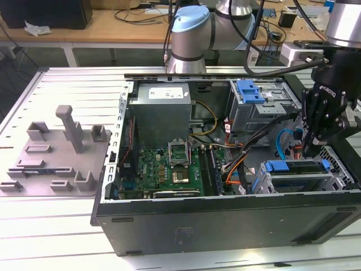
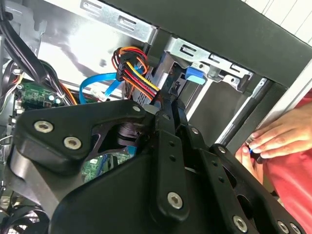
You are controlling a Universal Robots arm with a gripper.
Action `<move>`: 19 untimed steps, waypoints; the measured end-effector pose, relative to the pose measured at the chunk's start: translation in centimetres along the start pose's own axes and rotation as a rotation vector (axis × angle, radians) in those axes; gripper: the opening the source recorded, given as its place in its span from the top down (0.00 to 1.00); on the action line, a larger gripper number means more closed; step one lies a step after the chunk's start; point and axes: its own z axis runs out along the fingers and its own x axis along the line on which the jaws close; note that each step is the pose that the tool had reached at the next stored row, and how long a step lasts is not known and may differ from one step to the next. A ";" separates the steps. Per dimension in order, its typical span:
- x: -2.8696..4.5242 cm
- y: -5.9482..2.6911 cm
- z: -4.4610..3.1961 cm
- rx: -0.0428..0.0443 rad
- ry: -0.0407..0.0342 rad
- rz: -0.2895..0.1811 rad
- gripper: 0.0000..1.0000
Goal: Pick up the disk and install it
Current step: 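Insert the first disk wire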
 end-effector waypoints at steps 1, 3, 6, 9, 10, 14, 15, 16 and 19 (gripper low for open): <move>0.13 0.04 0.03 0.0027 -0.0058 0.001 0.83; 0.35 0.11 0.07 0.0069 -0.0150 0.002 0.83; 0.67 0.36 0.13 0.0130 -0.0278 0.004 0.83; 0.67 0.36 0.13 0.0130 -0.0278 0.004 0.83; 0.67 0.36 0.13 0.0130 -0.0278 0.004 0.83; 0.93 0.33 0.17 0.0123 -0.0332 0.004 0.83; 1.09 0.31 0.19 0.0114 -0.0413 0.004 0.83; 1.20 0.30 0.18 0.0106 -0.0486 0.004 0.83; 1.58 0.26 0.09 0.0082 -0.0695 0.005 0.83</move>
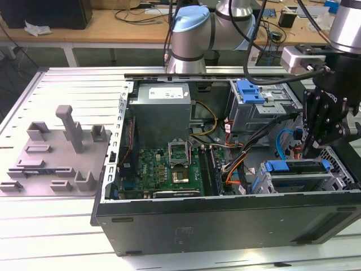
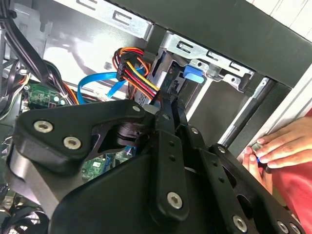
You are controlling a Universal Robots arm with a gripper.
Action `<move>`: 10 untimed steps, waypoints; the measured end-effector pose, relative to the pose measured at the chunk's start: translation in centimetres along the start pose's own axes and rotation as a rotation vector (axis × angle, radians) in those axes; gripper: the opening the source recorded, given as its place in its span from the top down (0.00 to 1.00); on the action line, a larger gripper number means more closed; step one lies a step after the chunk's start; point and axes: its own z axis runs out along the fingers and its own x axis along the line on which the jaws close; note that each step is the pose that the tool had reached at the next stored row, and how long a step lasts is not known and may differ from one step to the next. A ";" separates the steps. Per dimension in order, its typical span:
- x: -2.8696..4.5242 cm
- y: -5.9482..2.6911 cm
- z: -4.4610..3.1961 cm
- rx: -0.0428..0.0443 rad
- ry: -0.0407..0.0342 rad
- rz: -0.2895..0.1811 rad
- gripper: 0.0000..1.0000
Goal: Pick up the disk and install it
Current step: 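Insert the first disk wire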
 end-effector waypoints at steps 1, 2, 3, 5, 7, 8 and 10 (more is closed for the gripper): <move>0.23 -0.03 -0.04 -0.0005 -0.0043 0.000 0.83; 0.40 -0.05 -0.03 -0.0006 -0.0057 0.000 0.83; 0.55 -0.06 -0.02 -0.0008 -0.0071 0.000 0.83; 1.00 -0.12 0.00 -0.0017 -0.0154 0.000 0.83; 1.21 -0.14 -0.01 -0.0025 -0.0229 0.000 0.83; 1.27 -0.15 -0.02 -0.0029 -0.0268 -0.001 0.83; 1.30 -0.15 -0.03 -0.0031 -0.0304 -0.002 0.83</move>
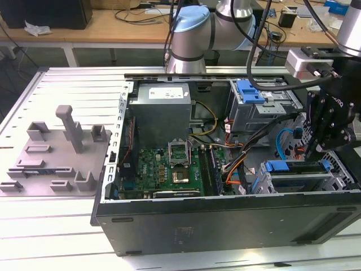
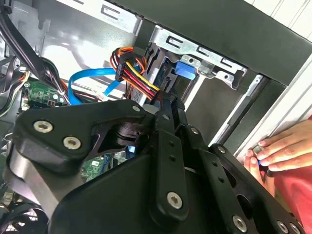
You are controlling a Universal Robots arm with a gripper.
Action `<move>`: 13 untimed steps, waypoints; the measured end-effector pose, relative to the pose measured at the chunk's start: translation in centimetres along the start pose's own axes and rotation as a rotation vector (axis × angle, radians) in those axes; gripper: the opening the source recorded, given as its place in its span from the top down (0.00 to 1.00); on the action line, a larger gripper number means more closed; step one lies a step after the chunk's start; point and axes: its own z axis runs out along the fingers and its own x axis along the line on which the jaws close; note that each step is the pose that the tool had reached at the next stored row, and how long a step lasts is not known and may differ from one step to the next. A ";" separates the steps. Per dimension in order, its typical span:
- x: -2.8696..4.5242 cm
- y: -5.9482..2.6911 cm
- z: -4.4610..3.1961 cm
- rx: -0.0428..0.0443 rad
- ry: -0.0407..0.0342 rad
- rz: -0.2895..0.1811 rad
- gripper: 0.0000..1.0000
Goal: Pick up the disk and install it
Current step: 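Insert the first disk wire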
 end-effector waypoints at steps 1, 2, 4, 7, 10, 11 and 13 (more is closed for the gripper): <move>0.00 0.00 0.01 -0.0001 -0.0010 0.000 0.83; 0.00 0.00 0.02 -0.0001 -0.0020 -0.001 0.83; 0.01 0.00 0.01 -0.0001 -0.0019 -0.001 0.83; 0.01 0.00 0.01 -0.0001 -0.0019 -0.001 0.83; 0.08 -0.01 0.00 -0.0007 -0.0074 -0.001 0.83; 0.64 -0.07 -0.01 -0.0048 -0.0434 0.000 0.83; 0.78 -0.13 0.00 -0.0048 -0.0439 0.000 0.83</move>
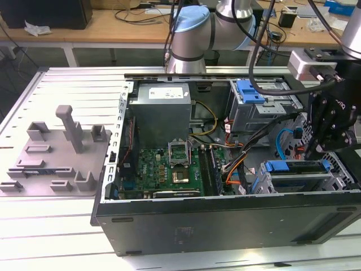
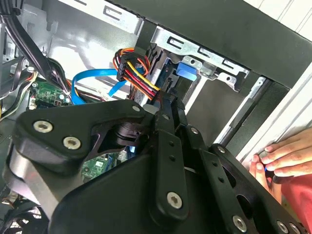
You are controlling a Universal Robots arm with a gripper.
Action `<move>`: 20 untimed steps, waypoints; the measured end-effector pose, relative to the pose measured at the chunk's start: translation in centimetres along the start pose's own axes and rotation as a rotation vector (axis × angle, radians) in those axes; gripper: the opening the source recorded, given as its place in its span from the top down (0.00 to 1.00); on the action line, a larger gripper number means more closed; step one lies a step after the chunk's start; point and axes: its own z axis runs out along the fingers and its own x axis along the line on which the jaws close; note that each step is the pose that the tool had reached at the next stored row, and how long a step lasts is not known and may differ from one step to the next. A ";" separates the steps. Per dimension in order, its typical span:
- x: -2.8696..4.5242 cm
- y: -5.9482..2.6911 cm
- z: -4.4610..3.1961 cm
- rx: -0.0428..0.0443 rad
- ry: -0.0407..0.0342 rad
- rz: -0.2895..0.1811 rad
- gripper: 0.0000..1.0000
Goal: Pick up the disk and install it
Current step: 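Insert the first disk wire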
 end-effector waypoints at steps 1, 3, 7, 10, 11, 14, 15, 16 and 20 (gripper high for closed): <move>0.03 -0.01 0.01 0.0000 -0.0001 0.000 0.83; 0.11 -0.05 0.01 0.0000 -0.0003 0.000 0.83; 0.19 -0.08 0.02 -0.0002 -0.0017 0.000 0.83; 0.22 -0.08 0.02 -0.0003 -0.0028 0.000 0.83; 0.22 -0.08 0.02 -0.0003 -0.0028 0.000 0.83; 0.21 -0.08 0.09 -0.0003 -0.0029 0.000 0.83; 0.21 -0.08 0.11 -0.0003 -0.0029 0.000 0.83; 0.21 -0.07 0.13 -0.0003 -0.0029 0.000 0.83; 0.20 0.00 0.21 -0.0003 -0.0029 0.000 0.83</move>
